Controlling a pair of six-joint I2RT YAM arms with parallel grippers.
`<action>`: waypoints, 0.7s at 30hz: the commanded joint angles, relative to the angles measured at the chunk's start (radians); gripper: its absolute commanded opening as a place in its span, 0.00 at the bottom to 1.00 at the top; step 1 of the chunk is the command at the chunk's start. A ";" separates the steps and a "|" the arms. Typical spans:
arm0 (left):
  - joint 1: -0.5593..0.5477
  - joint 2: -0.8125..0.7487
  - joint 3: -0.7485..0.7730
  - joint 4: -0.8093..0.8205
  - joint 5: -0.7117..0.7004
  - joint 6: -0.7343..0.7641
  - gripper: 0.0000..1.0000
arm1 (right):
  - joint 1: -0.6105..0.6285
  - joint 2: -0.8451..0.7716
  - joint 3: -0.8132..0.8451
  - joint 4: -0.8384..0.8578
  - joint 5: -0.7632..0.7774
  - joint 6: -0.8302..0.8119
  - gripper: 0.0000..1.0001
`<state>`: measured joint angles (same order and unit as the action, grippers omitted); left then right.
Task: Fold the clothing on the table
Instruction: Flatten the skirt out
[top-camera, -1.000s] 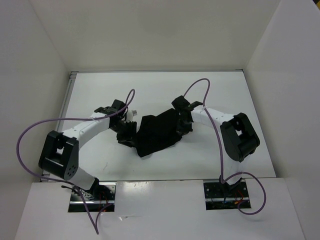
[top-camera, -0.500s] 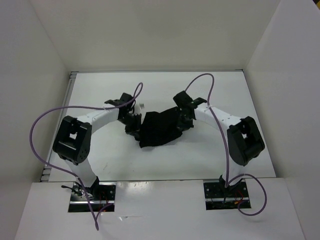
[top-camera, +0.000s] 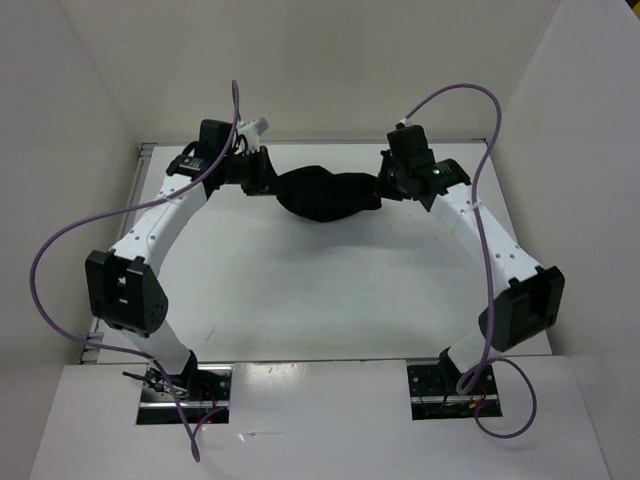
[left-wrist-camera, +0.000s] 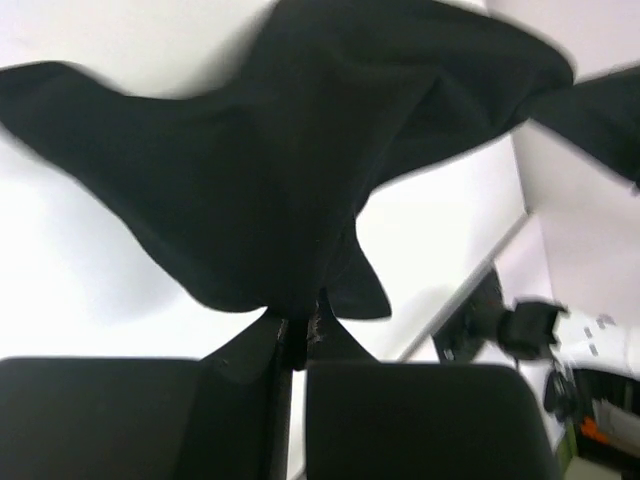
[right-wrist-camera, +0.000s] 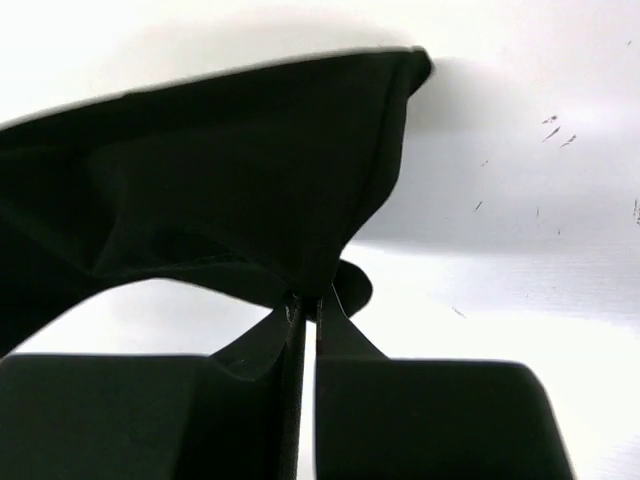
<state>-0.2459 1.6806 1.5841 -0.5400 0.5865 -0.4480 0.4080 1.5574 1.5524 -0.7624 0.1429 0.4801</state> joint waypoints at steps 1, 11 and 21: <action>0.007 -0.158 -0.048 -0.032 0.123 0.043 0.00 | 0.008 -0.169 -0.003 -0.023 -0.037 -0.003 0.00; 0.007 -0.490 -0.217 -0.153 0.338 0.052 0.01 | 0.008 -0.559 -0.163 -0.135 -0.451 -0.003 0.01; 0.040 -0.230 -0.372 0.199 0.291 -0.213 0.19 | -0.113 -0.344 -0.328 0.052 -0.583 0.045 0.17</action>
<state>-0.2310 1.2865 1.2297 -0.5446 0.8692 -0.5335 0.3756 1.0706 1.2594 -0.8417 -0.3756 0.5232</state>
